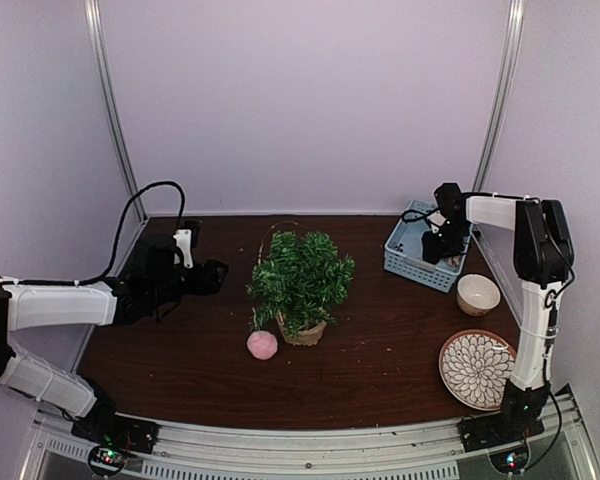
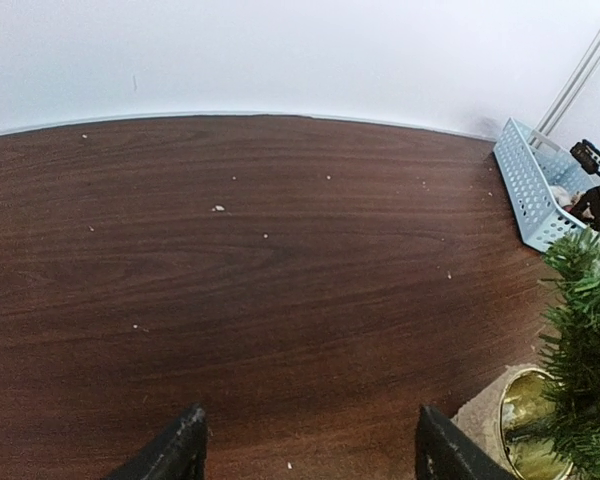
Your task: Decorate the small christmas tree
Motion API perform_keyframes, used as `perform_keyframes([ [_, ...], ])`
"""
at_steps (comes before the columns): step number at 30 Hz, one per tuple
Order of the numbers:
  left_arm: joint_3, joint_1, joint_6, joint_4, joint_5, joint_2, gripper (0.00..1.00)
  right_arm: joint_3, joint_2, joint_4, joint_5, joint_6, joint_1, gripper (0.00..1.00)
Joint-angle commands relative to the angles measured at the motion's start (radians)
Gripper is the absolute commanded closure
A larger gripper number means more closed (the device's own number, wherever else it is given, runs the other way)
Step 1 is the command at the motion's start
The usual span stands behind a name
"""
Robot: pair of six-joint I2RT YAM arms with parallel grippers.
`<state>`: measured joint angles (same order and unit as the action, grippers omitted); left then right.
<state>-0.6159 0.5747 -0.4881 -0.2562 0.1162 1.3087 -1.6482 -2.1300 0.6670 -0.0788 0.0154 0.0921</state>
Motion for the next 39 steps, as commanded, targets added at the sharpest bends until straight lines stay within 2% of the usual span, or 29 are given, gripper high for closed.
perform_keyframes([
  [1, -0.012, -0.007, 0.042, -0.005, 0.019, -0.045, 0.29, 0.051, 0.16, -0.054, -0.043, -0.015, 0.014, 0.56],
  [10, 0.002, -0.007, 0.071, 0.019, 0.023, -0.12, 0.28, 0.136, 0.404, -0.083, -0.118, -0.015, 0.113, 0.57],
  [17, 0.029, -0.007, 0.074, -0.005, -0.026, -0.149, 0.28, 0.203, 0.622, -0.107, -0.223, -0.015, 0.249, 0.58],
  [26, 0.045, -0.006, 0.077, -0.041, -0.089, -0.165, 0.28, 0.285, 0.826, -0.135, -0.347, -0.013, 0.421, 0.59],
  [33, 0.05, -0.006, 0.069, -0.059, -0.113, -0.164, 0.28, 0.3, 0.919, -0.149, -0.48, -0.009, 0.501, 0.6],
  [39, 0.05, -0.005, 0.063, -0.069, -0.116, -0.157, 0.28, 0.271, 0.898, -0.148, -0.56, 0.004, 0.575, 0.61],
])
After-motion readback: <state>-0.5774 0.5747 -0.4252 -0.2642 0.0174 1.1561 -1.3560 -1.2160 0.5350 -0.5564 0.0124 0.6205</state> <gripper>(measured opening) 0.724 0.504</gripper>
